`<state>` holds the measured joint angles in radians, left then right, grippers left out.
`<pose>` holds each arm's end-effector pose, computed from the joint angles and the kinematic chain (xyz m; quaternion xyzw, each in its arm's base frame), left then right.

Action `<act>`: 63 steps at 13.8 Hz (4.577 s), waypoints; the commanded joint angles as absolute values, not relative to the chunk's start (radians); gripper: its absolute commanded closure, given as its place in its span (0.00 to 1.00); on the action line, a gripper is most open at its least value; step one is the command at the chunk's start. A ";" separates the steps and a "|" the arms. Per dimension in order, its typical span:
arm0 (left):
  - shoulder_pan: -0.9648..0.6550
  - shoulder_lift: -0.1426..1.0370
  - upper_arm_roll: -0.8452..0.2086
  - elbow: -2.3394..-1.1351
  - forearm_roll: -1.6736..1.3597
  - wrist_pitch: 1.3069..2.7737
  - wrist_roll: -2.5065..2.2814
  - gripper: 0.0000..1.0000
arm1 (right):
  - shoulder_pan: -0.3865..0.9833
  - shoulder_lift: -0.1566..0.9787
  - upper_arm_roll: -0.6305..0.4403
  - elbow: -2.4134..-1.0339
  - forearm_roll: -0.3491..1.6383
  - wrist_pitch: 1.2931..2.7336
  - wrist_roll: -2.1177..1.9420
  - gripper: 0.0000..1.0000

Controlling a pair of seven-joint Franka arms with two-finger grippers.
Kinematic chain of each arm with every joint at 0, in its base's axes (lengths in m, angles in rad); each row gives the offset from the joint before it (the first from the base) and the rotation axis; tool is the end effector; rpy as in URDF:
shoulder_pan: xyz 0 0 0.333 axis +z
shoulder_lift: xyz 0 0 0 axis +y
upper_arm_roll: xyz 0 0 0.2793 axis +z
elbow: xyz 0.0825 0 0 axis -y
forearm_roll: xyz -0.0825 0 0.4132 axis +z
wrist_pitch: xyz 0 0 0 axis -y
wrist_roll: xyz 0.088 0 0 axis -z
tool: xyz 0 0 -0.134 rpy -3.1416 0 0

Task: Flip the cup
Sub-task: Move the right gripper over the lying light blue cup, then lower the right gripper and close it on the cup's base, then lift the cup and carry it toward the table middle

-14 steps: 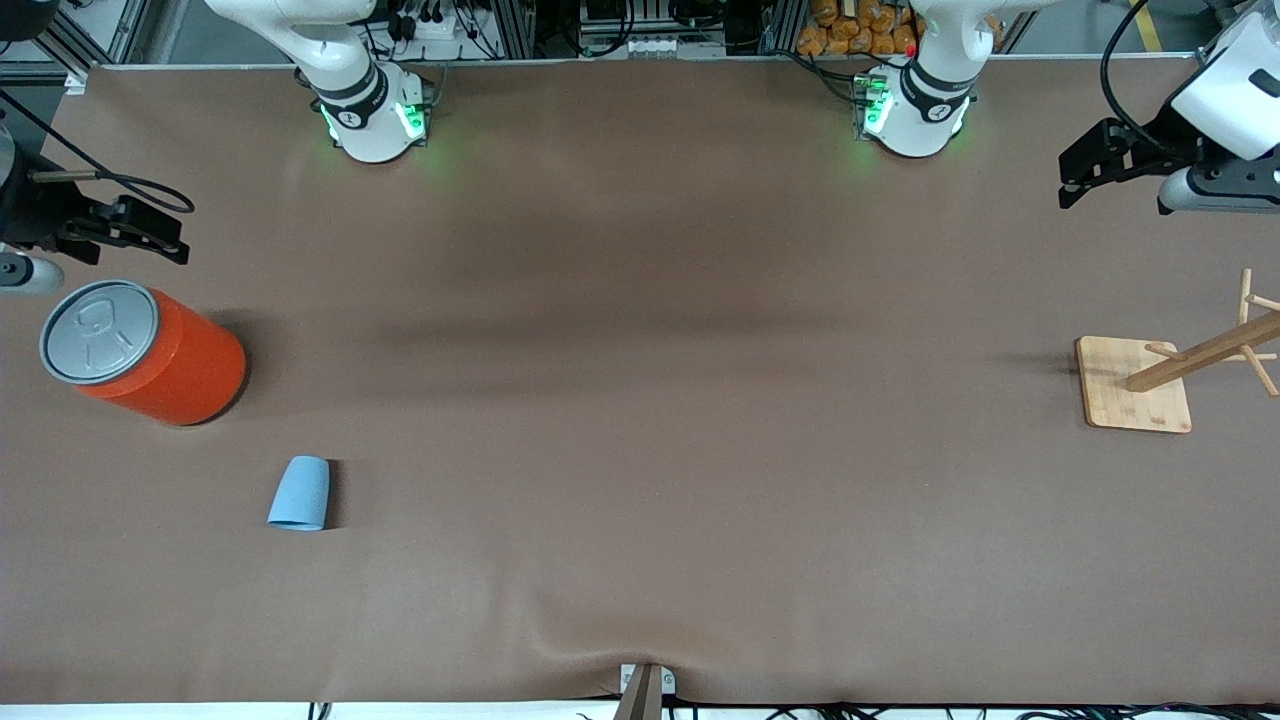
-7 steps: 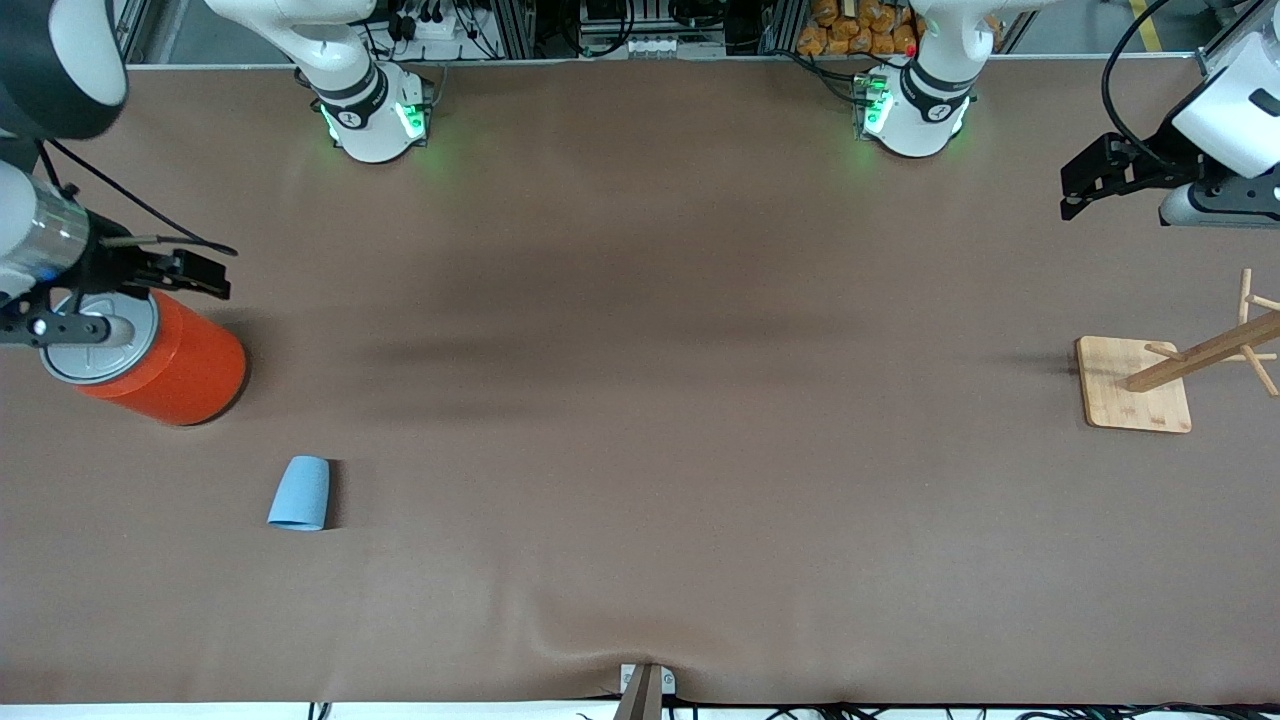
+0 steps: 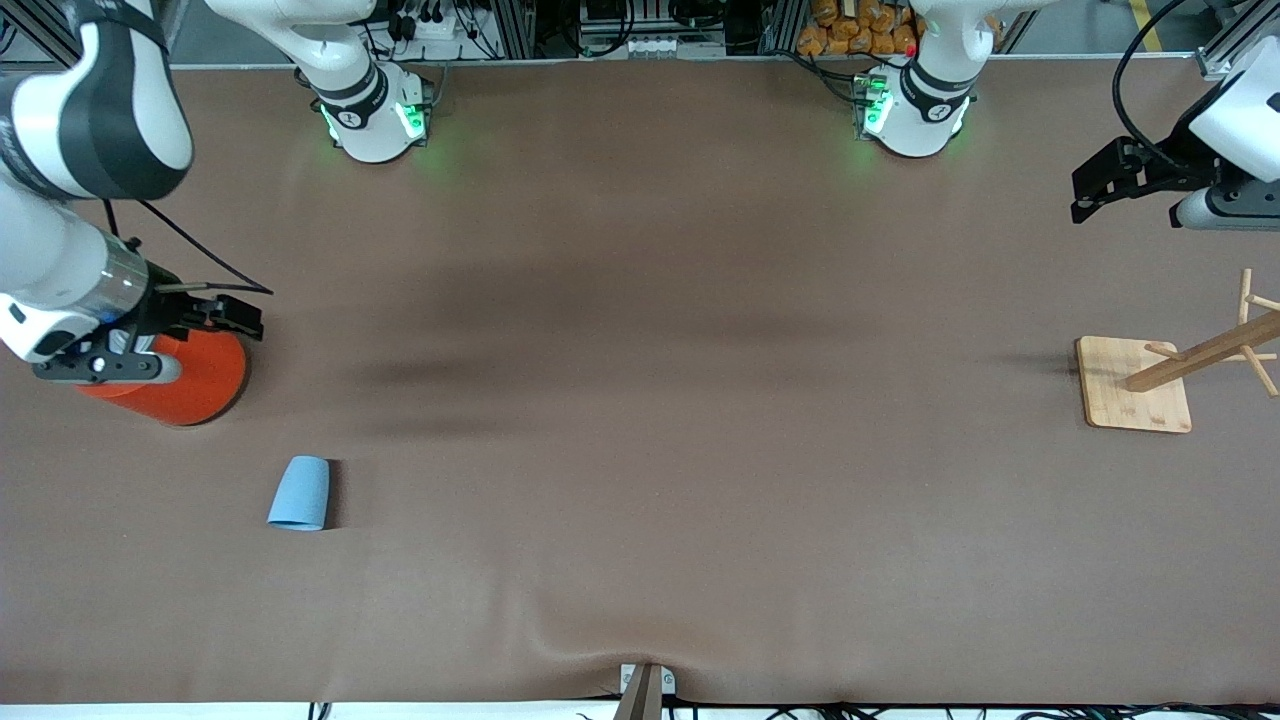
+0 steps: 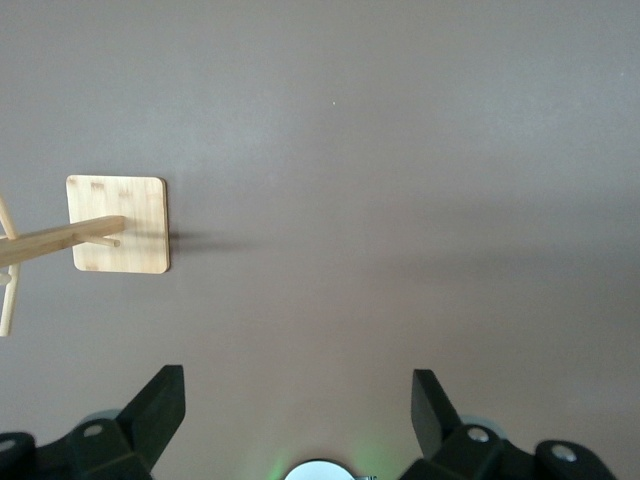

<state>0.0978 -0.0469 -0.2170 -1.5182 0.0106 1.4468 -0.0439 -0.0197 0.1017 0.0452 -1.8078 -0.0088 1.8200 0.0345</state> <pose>0.5532 -0.0673 0.6023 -0.9992 0.0369 0.0119 0.0113 0.6031 0.0140 0.4017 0.9990 -0.0032 -0.0446 0.0033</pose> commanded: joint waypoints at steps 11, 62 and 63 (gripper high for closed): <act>0.100 -0.026 -0.232 -1.497 0.026 1.453 -0.031 0.00 | -0.051 0.445 0.045 -1.816 -0.143 2.330 0.038 0.00; 0.094 -0.028 -0.301 -1.496 0.015 1.476 -0.035 0.00 | -0.028 0.503 0.149 -1.721 -0.210 2.437 -0.595 0.44; 0.095 -0.028 -0.301 -1.496 0.017 1.473 -0.034 0.00 | -0.028 0.486 0.175 -1.717 -0.204 2.380 -0.597 0.44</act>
<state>0.0838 -0.0215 -0.2945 -1.4981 0.0106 1.4735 -0.0437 -0.0156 0.5494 0.1250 -1.7004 -0.2021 2.4649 -0.5477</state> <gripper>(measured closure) 0.000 0.185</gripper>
